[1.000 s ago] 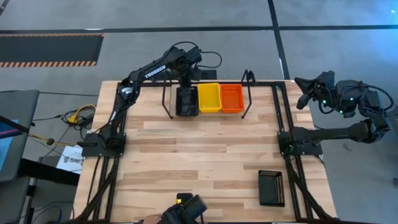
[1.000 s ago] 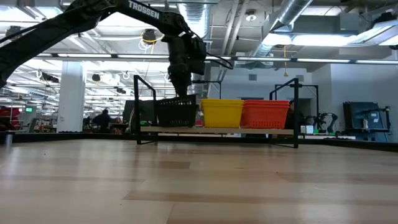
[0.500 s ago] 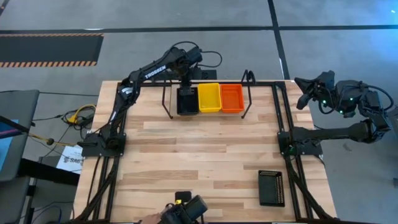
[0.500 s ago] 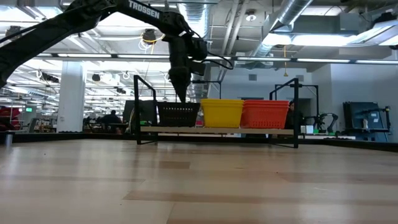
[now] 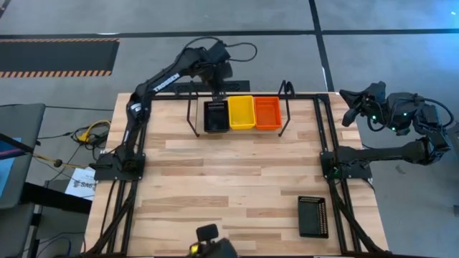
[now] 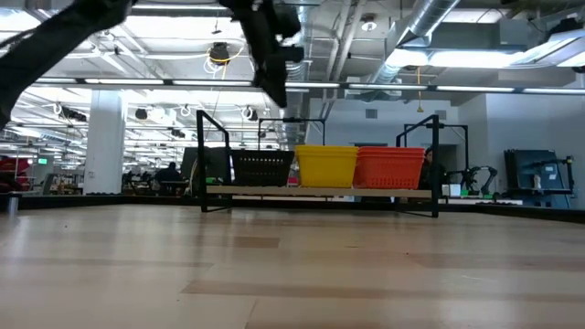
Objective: Stack baskets on shelf by color
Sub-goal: Stack the black bin on top of the other stacked black bins on the shelf
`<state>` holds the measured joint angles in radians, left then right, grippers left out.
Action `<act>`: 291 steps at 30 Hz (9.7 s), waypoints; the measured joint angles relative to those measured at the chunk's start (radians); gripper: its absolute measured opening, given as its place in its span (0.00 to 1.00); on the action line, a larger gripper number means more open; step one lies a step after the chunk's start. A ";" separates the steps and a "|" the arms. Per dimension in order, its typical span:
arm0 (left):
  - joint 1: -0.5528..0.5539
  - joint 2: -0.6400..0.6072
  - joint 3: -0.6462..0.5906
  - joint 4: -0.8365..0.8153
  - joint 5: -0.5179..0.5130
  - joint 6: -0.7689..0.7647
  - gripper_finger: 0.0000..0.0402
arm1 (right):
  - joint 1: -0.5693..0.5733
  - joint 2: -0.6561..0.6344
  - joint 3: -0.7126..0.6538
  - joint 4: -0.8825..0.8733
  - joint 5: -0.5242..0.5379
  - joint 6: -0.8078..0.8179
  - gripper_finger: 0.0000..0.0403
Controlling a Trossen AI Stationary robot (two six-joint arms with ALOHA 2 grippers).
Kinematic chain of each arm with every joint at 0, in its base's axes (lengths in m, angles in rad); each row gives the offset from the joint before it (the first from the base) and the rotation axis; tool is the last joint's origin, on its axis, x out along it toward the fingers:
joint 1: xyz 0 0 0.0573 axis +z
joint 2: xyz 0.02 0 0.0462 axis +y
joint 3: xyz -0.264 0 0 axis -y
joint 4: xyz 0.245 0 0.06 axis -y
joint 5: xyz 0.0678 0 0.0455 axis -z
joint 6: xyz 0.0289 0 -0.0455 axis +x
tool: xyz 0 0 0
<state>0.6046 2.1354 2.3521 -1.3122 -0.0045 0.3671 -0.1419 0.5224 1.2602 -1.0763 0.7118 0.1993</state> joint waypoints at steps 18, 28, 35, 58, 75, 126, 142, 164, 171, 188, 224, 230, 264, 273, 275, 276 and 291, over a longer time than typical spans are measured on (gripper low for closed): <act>-0.285 -0.321 0.003 0.096 -0.132 -0.301 0.24 | 0.000 0.020 0.000 -0.339 -0.343 0.346 0.11; -0.486 -0.347 0.003 0.085 -0.407 -0.380 0.24 | 0.005 0.082 -0.051 -0.469 -0.800 0.614 0.11; -0.570 -0.347 0.003 -0.027 -0.425 -0.439 0.24 | 0.005 0.129 -0.174 -0.453 -0.883 0.668 0.11; -0.811 -0.346 0.003 -0.164 -0.428 -0.483 0.24 | 0.715 0.670 -0.416 0.061 -0.973 1.317 0.11; -0.812 -0.346 -0.001 -0.080 -0.430 -0.412 0.24 | 1.166 0.761 -0.414 0.171 -0.743 2.133 0.18; -0.812 -0.346 -0.001 -0.091 -0.449 -0.405 0.24 | 1.050 1.067 -0.413 0.296 -0.774 2.054 0.04; -0.812 -0.346 -0.001 -0.111 -0.447 -0.414 0.24 | 0.665 1.069 -0.414 0.465 -0.490 1.550 0.01; -0.812 -0.346 -0.001 -0.161 -0.419 -0.442 0.24 | 0.167 1.069 -0.415 0.715 -0.608 0.865 0.00; -0.812 -0.346 -0.001 -0.164 -0.420 -0.423 0.24 | 0.175 1.069 -0.415 0.715 -0.625 0.864 0.01; -0.812 -0.346 -0.001 -0.165 -0.421 -0.412 0.24 | 0.179 1.069 -0.415 0.723 -0.638 0.852 0.16; -0.860 -0.333 -0.216 -0.228 -0.373 -0.493 0.24 | 0.083 0.980 0.273 -0.502 -0.543 0.454 0.34; -0.840 -0.333 -0.385 -0.007 -0.260 -0.434 0.24 | 0.117 0.760 0.287 -0.496 -0.544 0.608 0.33; -0.595 -0.333 -0.723 0.475 -0.359 -1.174 0.24 | 0.263 0.281 0.289 -0.205 -0.329 0.166 0.33; -0.563 -0.333 -0.721 0.499 -0.324 -1.040 0.24 | 0.264 0.303 0.289 -0.081 -0.346 -0.002 0.32; -0.558 -0.333 -0.721 0.474 -0.319 -1.055 0.25 | 0.264 0.301 0.289 -0.085 -0.346 -0.002 0.32; -0.557 -0.333 -0.721 0.454 -0.322 -1.055 0.26 | 0.264 0.299 0.289 -0.087 -0.346 -0.002 0.32; -0.588 -0.234 -0.721 0.342 -0.089 -1.305 0.33 | 0.264 0.232 0.288 -0.090 -0.340 0.001 0.32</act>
<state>0.0167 1.9016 1.6310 -0.9703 -0.0931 -0.9380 0.1219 0.7549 1.5486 -1.1662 0.3720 0.2003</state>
